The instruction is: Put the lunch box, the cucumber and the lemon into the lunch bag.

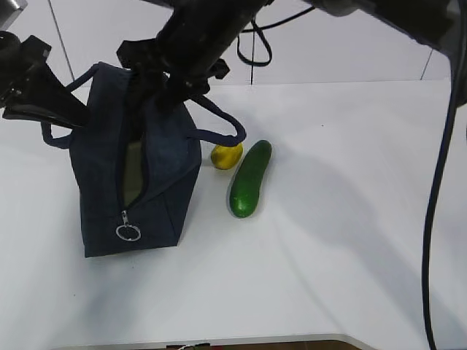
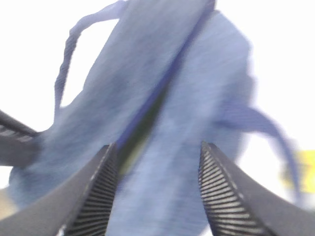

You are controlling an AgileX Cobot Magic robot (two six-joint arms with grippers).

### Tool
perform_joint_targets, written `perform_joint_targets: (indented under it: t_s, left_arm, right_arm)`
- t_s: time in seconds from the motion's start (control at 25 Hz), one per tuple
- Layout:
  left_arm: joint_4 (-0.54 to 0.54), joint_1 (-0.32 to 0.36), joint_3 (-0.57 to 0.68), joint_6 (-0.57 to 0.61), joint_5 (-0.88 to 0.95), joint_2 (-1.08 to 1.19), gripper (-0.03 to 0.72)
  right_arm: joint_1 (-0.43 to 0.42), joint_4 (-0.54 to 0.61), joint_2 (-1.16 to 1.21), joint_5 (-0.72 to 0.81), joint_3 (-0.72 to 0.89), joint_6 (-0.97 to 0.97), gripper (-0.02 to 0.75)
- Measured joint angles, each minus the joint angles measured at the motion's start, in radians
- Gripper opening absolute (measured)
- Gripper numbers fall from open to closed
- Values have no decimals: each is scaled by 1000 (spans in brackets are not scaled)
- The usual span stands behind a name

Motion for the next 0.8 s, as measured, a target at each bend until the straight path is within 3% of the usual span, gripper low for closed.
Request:
perform_joint_targets:
  t_s: [0.32, 0.48, 0.8]
  left_arm:
    - [10, 0, 0, 0, -22, 0, 11]
    - [35, 0, 0, 0, -22, -8, 11]
    - [81, 35, 0, 0, -18, -48, 11]
  right_arm:
    - [0, -175, 0, 31, -145, 45, 430]
    - [-4, -279, 0, 35, -150, 106, 430]
    - [-38, -373, -60, 37, -108, 131, 430]
